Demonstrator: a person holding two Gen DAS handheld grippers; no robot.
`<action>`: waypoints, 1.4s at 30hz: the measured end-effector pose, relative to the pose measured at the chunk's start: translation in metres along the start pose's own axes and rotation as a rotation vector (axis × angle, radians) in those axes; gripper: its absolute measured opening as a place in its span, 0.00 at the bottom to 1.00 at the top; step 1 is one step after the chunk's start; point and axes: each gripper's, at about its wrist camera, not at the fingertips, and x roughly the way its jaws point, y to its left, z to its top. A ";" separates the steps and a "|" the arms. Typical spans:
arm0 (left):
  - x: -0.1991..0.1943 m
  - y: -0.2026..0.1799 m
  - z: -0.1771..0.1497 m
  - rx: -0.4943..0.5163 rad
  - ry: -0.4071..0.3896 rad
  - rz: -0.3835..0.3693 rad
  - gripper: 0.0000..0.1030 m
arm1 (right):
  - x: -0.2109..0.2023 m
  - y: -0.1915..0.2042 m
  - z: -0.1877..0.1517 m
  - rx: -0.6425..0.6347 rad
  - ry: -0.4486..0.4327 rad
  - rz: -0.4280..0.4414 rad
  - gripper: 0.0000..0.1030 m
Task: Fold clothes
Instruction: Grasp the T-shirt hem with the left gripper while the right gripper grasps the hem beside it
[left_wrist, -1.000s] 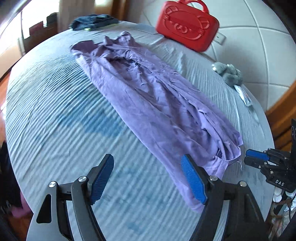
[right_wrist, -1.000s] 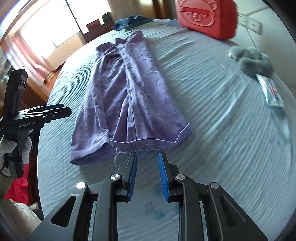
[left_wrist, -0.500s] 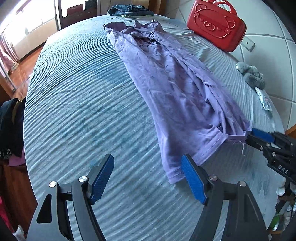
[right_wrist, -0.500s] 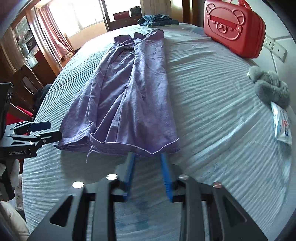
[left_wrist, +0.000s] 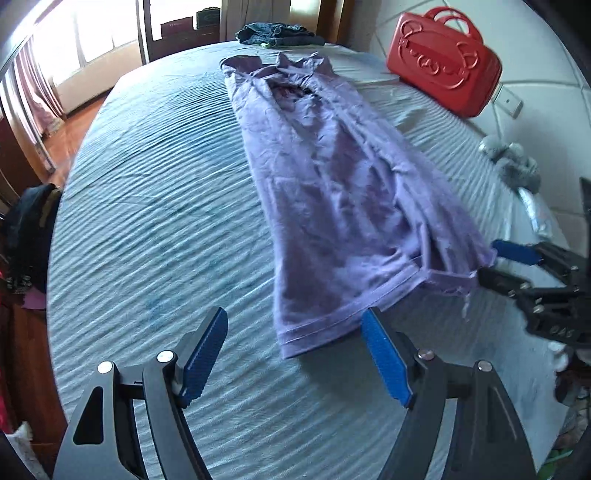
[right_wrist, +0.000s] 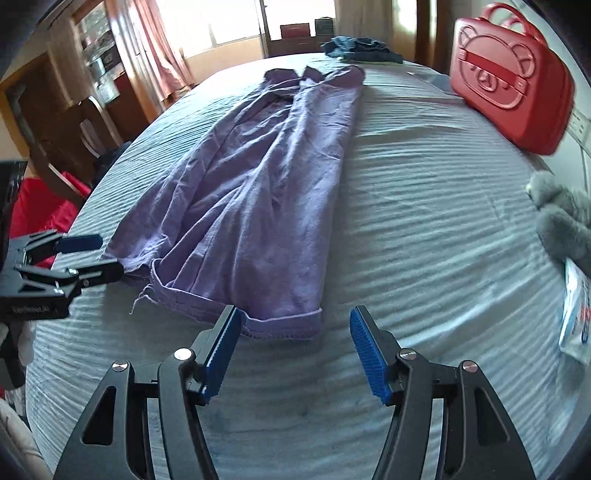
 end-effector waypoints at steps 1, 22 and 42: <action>0.002 0.000 0.000 0.008 -0.001 -0.011 0.74 | 0.001 0.002 0.001 -0.014 0.003 0.007 0.64; 0.016 -0.018 0.006 0.145 0.011 -0.015 0.40 | 0.016 0.014 0.012 -0.066 -0.019 -0.036 0.35; 0.017 -0.006 0.023 0.141 0.059 -0.136 0.08 | 0.019 0.023 0.017 -0.005 0.026 -0.031 0.08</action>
